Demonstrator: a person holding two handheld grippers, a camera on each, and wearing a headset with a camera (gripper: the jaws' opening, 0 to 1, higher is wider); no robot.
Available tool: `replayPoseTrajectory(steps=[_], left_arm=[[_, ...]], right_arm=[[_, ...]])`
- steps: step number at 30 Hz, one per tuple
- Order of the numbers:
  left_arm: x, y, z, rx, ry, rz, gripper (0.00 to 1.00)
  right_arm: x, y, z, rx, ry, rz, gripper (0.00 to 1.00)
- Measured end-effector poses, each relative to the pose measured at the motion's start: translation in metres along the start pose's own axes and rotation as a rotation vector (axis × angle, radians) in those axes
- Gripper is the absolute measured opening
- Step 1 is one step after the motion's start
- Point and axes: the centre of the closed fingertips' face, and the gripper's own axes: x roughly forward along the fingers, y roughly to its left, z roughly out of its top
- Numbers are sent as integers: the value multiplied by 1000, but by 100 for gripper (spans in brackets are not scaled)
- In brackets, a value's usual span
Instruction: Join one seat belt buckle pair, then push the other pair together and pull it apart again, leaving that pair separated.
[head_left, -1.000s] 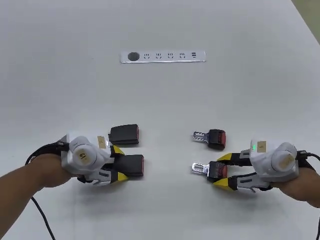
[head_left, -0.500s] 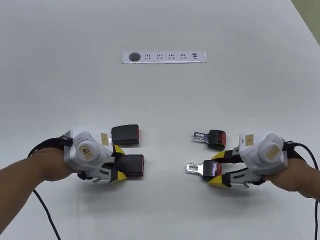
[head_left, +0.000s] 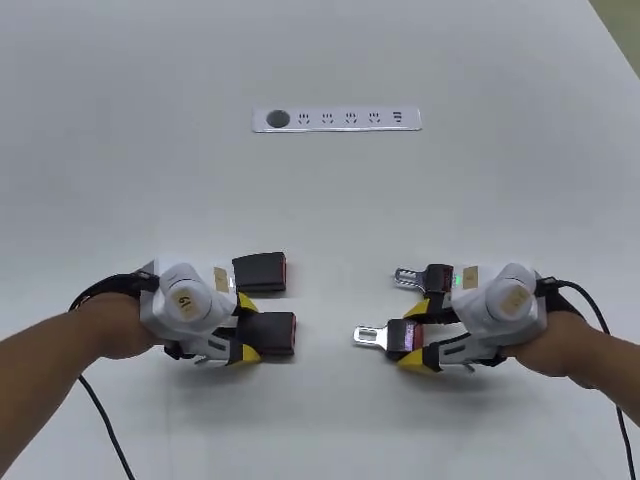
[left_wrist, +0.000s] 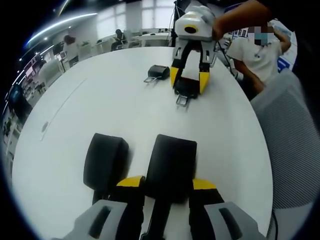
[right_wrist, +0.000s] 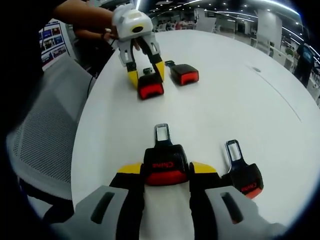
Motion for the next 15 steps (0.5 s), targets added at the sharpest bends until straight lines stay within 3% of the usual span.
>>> replayPoseTrajectory(steps=[15], left_arm=[[0, -1, 0, 8, 24, -6, 35]], right_arm=[[15, 6, 24, -37, -44, 37, 34]])
